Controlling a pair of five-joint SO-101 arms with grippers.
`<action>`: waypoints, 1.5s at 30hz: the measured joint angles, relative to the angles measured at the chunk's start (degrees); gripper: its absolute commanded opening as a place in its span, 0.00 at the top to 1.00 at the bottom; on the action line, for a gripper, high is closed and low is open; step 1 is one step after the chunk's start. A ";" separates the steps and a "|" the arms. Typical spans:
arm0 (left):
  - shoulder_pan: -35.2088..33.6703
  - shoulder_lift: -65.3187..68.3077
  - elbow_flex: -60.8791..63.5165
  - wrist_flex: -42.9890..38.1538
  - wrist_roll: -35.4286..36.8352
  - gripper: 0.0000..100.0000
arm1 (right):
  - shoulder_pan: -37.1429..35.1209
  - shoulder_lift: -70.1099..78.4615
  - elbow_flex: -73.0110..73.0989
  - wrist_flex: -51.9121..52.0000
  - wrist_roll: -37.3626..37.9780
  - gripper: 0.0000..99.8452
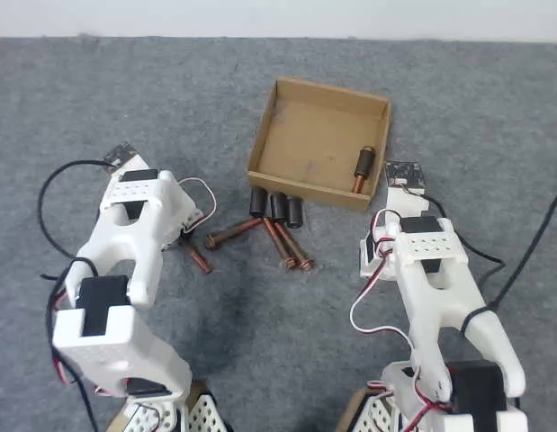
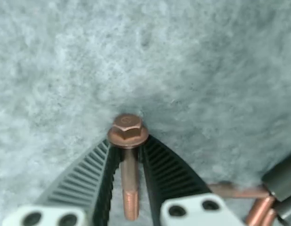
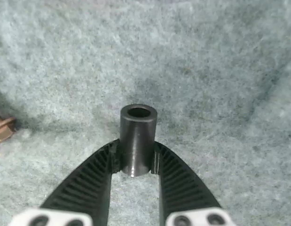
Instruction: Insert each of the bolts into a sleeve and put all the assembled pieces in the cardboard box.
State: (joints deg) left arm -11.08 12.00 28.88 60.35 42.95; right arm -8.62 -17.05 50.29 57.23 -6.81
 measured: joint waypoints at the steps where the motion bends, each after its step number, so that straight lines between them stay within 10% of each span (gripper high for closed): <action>1: 0.00 0.00 0.00 0.00 -1.14 0.99 | 0.00 0.00 0.00 0.00 0.00 0.99; 25: -0.53 -16.53 15.74 -8.18 -33.41 0.99 | 0.26 0.00 -0.09 -1.93 0.00 0.99; 45: -0.44 -16.53 16.53 -9.49 -35.25 0.99 | -1.14 0.00 -11.78 -22.86 0.00 0.99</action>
State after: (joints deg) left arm -11.52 -4.53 45.41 50.86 7.69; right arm -9.76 -17.05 38.51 34.37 -6.81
